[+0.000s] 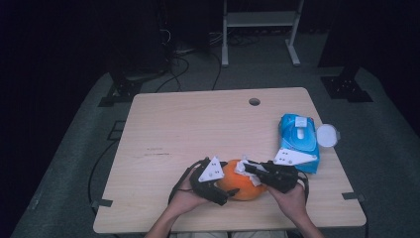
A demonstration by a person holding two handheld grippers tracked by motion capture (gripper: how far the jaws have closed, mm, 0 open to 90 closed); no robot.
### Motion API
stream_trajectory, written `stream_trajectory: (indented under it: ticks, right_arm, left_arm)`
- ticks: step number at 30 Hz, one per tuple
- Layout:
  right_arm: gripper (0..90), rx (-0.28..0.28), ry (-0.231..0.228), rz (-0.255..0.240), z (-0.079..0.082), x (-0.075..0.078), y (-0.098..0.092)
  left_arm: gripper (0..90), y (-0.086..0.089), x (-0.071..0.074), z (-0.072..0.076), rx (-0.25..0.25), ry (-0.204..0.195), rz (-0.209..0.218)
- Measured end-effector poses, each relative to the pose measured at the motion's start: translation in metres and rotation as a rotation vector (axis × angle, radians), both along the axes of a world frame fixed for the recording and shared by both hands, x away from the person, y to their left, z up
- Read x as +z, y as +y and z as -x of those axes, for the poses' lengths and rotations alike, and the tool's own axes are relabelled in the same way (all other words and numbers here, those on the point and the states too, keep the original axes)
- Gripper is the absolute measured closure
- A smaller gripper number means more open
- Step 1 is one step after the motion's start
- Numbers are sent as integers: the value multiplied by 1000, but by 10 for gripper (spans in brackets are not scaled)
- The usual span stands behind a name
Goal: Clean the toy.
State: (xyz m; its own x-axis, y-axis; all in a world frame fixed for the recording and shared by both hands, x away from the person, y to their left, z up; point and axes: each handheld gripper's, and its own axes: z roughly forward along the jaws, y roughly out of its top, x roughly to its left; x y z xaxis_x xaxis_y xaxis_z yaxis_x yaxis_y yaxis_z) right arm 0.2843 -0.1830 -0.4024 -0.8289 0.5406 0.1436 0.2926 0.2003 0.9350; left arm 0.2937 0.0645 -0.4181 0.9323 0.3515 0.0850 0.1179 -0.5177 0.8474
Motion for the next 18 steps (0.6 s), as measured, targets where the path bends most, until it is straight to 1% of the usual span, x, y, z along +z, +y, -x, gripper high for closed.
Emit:
stream_trajectory:
  ticks: [1,2,3,4,5,7,8,9,10,11,12,13,15,16,17,18]
  right_arm:
    - [828,13,-6,6,1,0,5]
    - [828,18,-12,13,1,0,8]
    - [828,20,-12,17,0,0,8]
    - [829,17,-10,11,-1,0,6]
    - [829,3,1,3,-4,0,2]
    - [829,-26,5,15,-6,-3,-6]
    - [828,-40,21,10,-7,-6,-10]
    - [828,-48,33,1,-7,-10,-13]
    - [828,-48,46,-10,-8,-11,-15]
    - [828,-43,48,-21,-7,-11,-14]
    - [828,-37,48,-26,-6,-11,-11]
    - [828,-23,43,-28,-5,-10,-6]
    - [827,19,31,-20,-2,-9,4]
    - [827,19,22,-11,-2,-8,6]
    - [827,15,13,2,-2,-8,6]
    - [827,8,19,-4,-4,-7,3]
  left_arm:
    - [85,1,-1,0,-1,3,-7]
    - [107,3,-1,1,-4,-9,-11]
    - [191,6,-1,2,-6,-33,-16]
    - [256,8,-1,1,5,-21,-24]
    - [276,10,-1,-1,9,-9,-31]
    - [290,15,-3,-5,17,19,-29]
    - [290,17,-4,-6,18,32,-21]
    - [282,19,-4,-7,15,35,-17]
    - [252,18,-3,-6,9,30,-17]
    - [194,16,-1,-5,7,20,-15]
    - [136,14,0,-4,4,7,-13]
    - [100,12,2,-4,-1,4,-5]
    - [108,10,2,-3,-9,5,-24]
    - [159,12,1,-2,-13,-10,-24]
    - [254,14,1,-1,-6,-25,-20]
    - [313,16,1,0,10,-42,-18]
